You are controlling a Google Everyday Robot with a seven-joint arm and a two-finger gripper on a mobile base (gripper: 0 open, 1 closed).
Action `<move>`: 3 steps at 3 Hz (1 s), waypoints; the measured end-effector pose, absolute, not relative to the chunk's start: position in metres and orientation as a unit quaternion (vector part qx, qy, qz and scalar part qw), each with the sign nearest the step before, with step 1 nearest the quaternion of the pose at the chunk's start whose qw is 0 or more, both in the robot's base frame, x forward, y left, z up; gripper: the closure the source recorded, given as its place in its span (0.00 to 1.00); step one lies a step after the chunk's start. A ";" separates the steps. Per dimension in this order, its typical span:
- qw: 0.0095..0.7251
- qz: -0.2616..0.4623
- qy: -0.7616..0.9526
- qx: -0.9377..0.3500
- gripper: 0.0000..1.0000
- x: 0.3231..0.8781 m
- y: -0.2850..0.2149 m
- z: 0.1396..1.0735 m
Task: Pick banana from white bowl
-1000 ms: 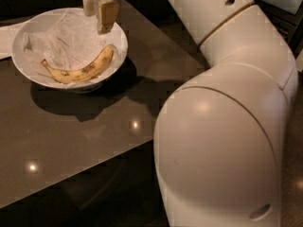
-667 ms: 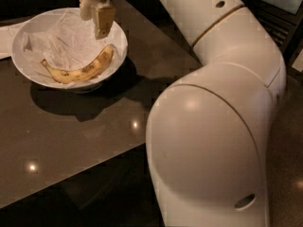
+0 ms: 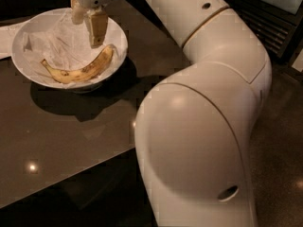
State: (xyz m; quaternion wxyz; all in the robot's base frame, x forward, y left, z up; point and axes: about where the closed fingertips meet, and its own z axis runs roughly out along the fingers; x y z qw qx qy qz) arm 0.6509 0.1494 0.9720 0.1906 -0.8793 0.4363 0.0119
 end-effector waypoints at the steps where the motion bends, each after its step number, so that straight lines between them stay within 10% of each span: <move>1: 0.186 0.017 0.439 -0.879 0.35 0.650 0.152 0.966; 3: 0.168 0.021 0.446 -0.879 0.35 0.650 0.156 0.951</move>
Offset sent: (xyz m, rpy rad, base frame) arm -0.0217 -0.0173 -0.0210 -0.1167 0.1091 -0.0021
